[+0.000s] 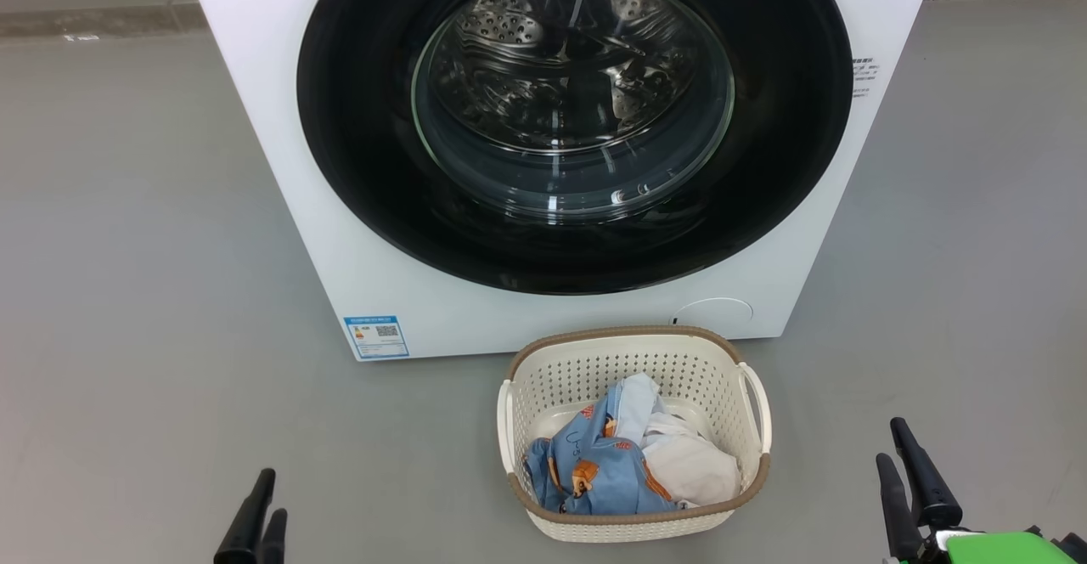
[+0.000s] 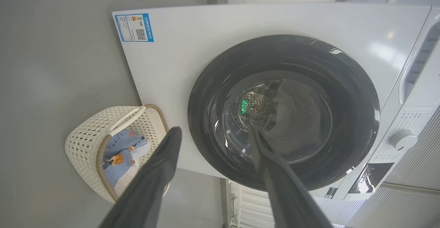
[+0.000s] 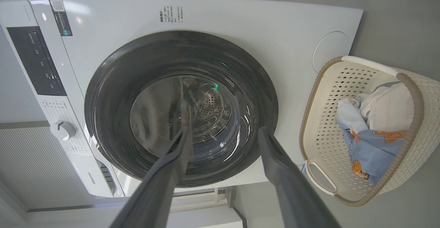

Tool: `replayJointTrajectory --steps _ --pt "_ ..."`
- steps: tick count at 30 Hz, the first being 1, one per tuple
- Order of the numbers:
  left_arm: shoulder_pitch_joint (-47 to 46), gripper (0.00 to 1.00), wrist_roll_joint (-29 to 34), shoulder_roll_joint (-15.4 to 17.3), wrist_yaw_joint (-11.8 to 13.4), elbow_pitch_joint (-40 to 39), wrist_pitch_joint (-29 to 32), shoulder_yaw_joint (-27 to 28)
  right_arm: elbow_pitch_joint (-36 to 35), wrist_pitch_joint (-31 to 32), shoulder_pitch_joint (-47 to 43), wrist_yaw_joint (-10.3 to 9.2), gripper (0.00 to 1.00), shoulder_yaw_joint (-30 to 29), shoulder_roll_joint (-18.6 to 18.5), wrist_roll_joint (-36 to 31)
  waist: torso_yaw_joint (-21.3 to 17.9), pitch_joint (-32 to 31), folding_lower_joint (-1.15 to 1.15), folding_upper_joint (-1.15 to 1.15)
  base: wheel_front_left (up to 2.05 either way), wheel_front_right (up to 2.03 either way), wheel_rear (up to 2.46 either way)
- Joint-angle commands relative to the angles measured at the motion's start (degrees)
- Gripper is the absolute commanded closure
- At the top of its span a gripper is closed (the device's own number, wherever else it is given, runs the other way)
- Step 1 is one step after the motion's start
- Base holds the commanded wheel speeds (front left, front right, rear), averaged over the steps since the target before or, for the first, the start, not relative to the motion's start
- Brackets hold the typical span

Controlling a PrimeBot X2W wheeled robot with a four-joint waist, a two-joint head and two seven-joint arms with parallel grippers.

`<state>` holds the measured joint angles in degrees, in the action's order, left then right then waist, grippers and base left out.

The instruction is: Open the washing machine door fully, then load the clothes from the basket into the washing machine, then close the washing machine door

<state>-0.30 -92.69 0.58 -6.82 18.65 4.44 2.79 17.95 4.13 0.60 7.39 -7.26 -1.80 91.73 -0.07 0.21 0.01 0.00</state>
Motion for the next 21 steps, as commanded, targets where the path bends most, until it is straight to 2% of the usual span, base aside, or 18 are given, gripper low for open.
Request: replayJointTrajectory --steps 1,14,21 --pt "-1.3 0.00 1.4 0.8 -0.2 -1.8 -0.8 0.2 -2.0 -0.6 0.8 0.01 0.00 0.5 -0.4 -1.2 0.0 0.0 -0.01 0.00 0.00 0.00 0.00" --pt "-1.2 0.00 6.4 1.0 -0.3 -2.4 -2.8 0.3 -4.2 -2.6 0.9 0.02 0.00 1.3 -0.5 -9.8 0.2 0.0 -0.01 0.00 0.00 0.00 0.00" --pt "-1.2 0.00 12.4 1.1 -0.3 -2.9 -4.1 0.5 -5.8 -3.9 1.2 0.03 0.00 2.7 -0.8 -17.6 0.4 -0.1 -0.01 0.00 0.00 0.00 0.00"
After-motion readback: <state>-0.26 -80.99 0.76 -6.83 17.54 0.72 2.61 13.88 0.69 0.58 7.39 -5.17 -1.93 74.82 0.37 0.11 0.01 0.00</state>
